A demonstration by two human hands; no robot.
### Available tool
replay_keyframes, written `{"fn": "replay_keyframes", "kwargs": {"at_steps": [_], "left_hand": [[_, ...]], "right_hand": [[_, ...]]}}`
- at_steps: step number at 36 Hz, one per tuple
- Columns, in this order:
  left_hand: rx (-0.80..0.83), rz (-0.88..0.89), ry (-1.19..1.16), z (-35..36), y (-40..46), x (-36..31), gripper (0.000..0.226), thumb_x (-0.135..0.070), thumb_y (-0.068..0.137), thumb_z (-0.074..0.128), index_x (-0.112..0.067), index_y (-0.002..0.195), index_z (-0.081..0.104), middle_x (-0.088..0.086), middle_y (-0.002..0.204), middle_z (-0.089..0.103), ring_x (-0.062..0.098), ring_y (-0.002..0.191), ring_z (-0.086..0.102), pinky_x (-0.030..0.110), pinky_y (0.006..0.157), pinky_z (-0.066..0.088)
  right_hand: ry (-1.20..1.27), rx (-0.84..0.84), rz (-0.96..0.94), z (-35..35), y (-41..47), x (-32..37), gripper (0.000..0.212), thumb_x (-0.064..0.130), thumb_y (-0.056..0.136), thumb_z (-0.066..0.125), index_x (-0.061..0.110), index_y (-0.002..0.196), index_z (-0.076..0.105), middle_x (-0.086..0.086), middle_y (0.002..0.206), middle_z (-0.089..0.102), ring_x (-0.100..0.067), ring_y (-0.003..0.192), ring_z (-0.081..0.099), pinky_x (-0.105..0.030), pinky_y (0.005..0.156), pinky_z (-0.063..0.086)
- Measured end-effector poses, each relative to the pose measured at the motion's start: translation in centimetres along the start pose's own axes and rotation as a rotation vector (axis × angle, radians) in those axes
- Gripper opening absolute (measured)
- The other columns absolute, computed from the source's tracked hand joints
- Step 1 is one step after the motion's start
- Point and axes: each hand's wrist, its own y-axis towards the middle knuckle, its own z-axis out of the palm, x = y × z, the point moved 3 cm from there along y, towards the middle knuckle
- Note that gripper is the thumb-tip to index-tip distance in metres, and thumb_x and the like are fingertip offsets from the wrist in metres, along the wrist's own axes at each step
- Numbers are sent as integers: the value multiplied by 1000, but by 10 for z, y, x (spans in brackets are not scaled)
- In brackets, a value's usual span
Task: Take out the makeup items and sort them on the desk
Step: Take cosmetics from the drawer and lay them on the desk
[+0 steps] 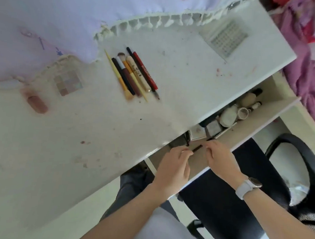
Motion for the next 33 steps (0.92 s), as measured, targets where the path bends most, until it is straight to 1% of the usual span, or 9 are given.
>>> {"fn": "replay_keyframes", "kwargs": {"at_steps": [3, 7, 12, 14, 17, 19, 24, 29, 33], "left_hand": [[128, -80, 64, 33, 10, 9, 38, -16, 90, 37, -6, 121, 57, 11, 122, 56, 26, 110, 56, 36, 88, 51], [309, -169, 352, 67, 28, 36, 57, -14, 88, 50, -11, 143, 35, 16, 150, 29, 36, 139, 26, 50, 108, 32], [516, -204, 722, 85, 39, 65, 72, -25, 93, 44, -16, 151, 2, 15, 157, -7, 36, 143, -2, 48, 115, 8], [532, -178, 787, 91, 35, 73, 69, -27, 92, 46, -21, 150, 10, 13, 158, -1, 37, 143, 1, 52, 113, 8], [456, -120, 823, 95, 27, 73, 57, -28, 76, 69, -24, 130, 52, 10, 144, 41, 37, 131, 34, 57, 104, 23], [393, -110, 802, 95, 25, 70, 51, -23, 68, 77, -21, 116, 62, 11, 129, 54, 36, 120, 48, 57, 97, 35], [311, -103, 826, 88, 37, 64, 52, -20, 64, 79, -18, 114, 65, 13, 105, 59, 32, 95, 57, 45, 75, 48], [397, -72, 868, 90, 49, 61, 38, -21, 52, 84, -18, 85, 67, 9, 97, 61, 29, 86, 58, 40, 66, 46], [466, -70, 829, 93, 46, 60, 36, -17, 53, 84, -14, 83, 64, 7, 84, 60, 28, 76, 57, 39, 63, 48]], "right_hand": [[-110, 73, 44, 4, 12, -27, 31, 10, 92, 44, 8, 118, 60, -11, 111, 63, -31, 98, 59, -41, 85, 48], [-263, 264, -42, 18, 38, -41, 38, 9, 91, 42, 11, 128, 51, -9, 128, 54, -30, 116, 51, -36, 95, 41], [-357, 412, -102, 35, 62, -37, 46, 10, 87, 42, 13, 133, 48, -3, 141, 45, -24, 132, 37, -37, 105, 35], [-462, 425, -130, 38, 64, -38, 41, 14, 89, 42, 14, 128, 53, 0, 137, 48, -21, 133, 31, -35, 106, 31], [-526, 436, -137, 41, 64, -41, 39, 17, 90, 41, 19, 128, 52, 5, 136, 48, -21, 132, 30, -35, 103, 26], [-529, 486, -125, 43, 63, -43, 43, 18, 90, 40, 21, 132, 49, 5, 139, 44, -23, 134, 27, -38, 104, 24], [-561, 534, -133, 55, 67, -43, 43, 21, 88, 42, 25, 131, 50, -1, 142, 36, -25, 132, 28, -40, 104, 23], [-524, 474, -184, 54, 70, -43, 39, 19, 87, 45, 21, 126, 53, 1, 132, 48, -22, 124, 40, -36, 100, 27], [-472, 550, -211, 44, 70, -39, 26, 7, 88, 44, 14, 107, 61, -2, 113, 60, -22, 107, 53, -31, 82, 32]]}}
